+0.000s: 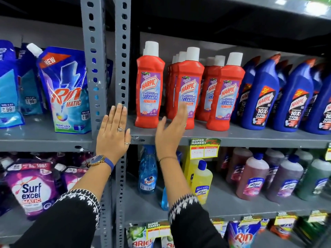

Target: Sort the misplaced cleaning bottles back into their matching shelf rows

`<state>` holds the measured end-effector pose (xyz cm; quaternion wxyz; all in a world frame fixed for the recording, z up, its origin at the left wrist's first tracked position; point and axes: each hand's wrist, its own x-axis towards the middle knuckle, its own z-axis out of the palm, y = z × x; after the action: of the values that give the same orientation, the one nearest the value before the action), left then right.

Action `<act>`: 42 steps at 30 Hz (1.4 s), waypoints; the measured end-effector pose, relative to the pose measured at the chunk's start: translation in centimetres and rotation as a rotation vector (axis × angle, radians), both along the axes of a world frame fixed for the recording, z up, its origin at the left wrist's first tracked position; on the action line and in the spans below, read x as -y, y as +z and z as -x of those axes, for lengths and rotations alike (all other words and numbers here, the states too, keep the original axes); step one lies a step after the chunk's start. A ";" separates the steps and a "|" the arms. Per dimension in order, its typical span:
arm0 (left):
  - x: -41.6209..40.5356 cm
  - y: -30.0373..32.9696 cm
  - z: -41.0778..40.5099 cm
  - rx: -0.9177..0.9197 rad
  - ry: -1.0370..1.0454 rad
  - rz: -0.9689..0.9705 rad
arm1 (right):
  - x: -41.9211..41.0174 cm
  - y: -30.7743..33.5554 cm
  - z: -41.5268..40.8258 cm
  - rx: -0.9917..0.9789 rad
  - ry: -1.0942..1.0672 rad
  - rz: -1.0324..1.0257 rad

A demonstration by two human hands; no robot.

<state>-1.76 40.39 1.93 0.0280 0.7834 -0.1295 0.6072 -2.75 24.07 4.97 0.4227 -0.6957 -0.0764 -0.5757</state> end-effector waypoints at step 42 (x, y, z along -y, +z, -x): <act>0.3 0.3 0.6 -0.019 0.077 -0.017 | 0.3 -17.1 -0.2 -0.907 0.096 0.316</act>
<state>-2.40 40.12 2.25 -0.0009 0.7938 -0.1043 0.5991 -2.52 23.76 -12.14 0.3286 -0.9280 -0.0028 -0.1757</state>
